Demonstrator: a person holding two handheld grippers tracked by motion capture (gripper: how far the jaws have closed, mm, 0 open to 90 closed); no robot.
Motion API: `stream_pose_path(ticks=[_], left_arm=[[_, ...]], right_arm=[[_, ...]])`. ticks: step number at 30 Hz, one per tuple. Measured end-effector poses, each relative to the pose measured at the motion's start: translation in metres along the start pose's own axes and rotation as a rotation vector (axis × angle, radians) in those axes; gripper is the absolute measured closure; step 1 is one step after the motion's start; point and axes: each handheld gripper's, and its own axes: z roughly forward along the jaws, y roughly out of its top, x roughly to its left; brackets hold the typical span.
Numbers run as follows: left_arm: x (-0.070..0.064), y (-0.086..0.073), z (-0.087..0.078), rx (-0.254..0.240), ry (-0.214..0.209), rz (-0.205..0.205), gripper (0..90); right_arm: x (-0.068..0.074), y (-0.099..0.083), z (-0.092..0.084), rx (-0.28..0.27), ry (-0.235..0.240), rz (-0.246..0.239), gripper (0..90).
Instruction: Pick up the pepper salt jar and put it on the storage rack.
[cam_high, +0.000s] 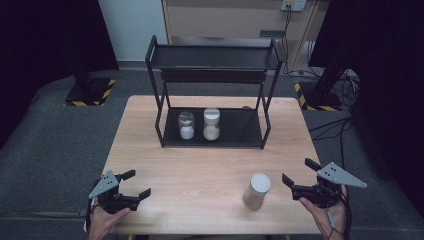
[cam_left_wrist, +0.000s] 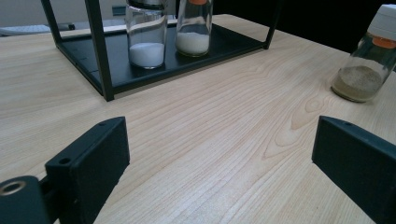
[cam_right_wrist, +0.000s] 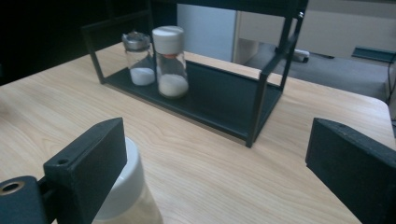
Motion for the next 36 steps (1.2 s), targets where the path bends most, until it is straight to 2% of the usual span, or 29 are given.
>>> stream_pose_path(ticks=[12,21,31,36], left_arm=[[0.000,0.000,0.000,0.002,-0.002,-0.002,3.0],[0.000,0.000,0.000,0.002,-0.002,-0.002,3.0],[0.000,0.000,0.000,0.003,-0.001,0.000,3.1],[0.000,0.000,0.001,0.003,-0.002,-0.001,3.1]], right_arm=[[0.010,0.019,0.003,0.007,0.086,-0.013,5.3],[0.021,0.026,0.012,0.021,0.145,-0.051,5.8],[0.025,0.014,0.029,0.068,0.193,-0.036,7.4],[0.027,0.005,0.040,0.100,0.197,-0.025,9.1]])
